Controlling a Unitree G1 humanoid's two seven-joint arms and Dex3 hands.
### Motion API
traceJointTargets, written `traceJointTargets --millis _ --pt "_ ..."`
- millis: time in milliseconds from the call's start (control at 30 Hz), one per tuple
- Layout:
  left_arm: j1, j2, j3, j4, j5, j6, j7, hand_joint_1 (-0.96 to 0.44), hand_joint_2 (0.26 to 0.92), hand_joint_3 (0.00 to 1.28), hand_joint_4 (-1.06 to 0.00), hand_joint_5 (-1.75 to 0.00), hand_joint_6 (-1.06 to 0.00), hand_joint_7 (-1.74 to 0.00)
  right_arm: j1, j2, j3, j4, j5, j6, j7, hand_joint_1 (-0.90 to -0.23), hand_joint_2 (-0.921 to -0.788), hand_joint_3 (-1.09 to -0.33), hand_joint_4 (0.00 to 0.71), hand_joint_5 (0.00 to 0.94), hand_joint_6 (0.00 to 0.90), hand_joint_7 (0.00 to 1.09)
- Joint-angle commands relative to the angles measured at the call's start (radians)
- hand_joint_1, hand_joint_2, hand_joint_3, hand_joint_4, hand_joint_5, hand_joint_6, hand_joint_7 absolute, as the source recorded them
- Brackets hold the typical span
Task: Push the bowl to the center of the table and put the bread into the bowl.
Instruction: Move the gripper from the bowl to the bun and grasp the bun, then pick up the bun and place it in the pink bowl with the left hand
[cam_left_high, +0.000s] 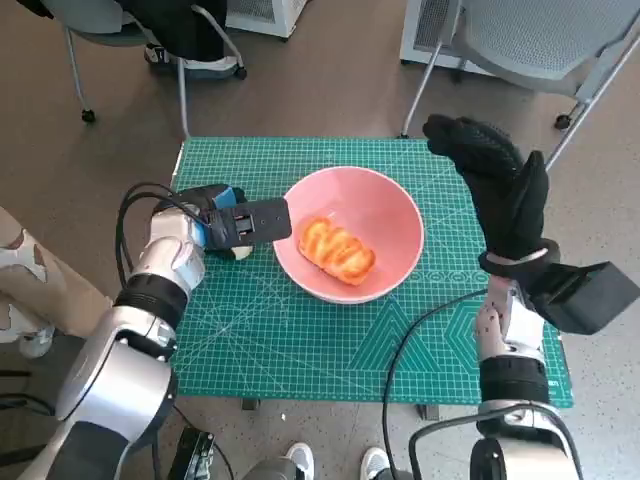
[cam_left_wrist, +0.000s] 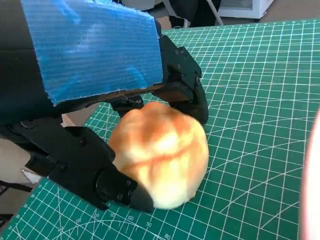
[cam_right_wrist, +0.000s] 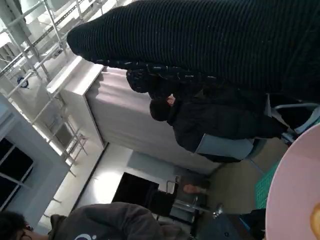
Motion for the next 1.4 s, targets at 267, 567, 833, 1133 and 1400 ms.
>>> traceJointTargets --millis 267,567,833,1133,1400 --pt "0.009 0.040 0.028 -0.060 -0.028 -0.018 -0.028 0.00 0.868 0.18 -0.63 -1.36 -0.68 -1.00 0.011 0.000 -0.001 0.028 0.010 0.012 0.016 -0.679 -0.921 -0.731 0.205 0.001 0.032 0.53" --pt "0.046 0.113 0.069 -0.262 -0.056 -0.021 -0.058 0.00 0.881 0.15 -0.62 -1.37 -0.69 -0.97 0.007 -0.002 -0.004 0.035 0.013 0.014 0.022 -0.676 -0.921 -0.730 0.205 0.001 0.032 0.53" --pt "0.177 0.193 0.168 -0.692 -0.078 0.043 -0.095 0.00 0.839 0.19 -0.65 -1.39 -0.78 -0.83 0.006 -0.001 -0.004 0.032 0.014 0.018 0.022 -0.679 -0.921 -0.730 0.205 0.001 0.031 0.53" --pt "0.299 0.225 0.285 -1.096 -0.088 0.103 -0.105 0.00 0.610 0.59 -0.71 -1.40 -0.73 -0.98 0.006 -0.001 -0.003 0.031 0.014 0.018 0.024 -0.678 -0.921 -0.730 0.205 0.001 0.031 0.53" --pt "0.351 0.201 0.335 -1.266 -0.076 0.113 -0.082 0.00 0.736 0.34 -0.77 -1.17 -0.70 -1.07 0.008 -0.001 -0.003 0.028 0.018 0.019 0.028 -0.677 -0.921 -0.730 0.205 0.001 0.031 0.53"
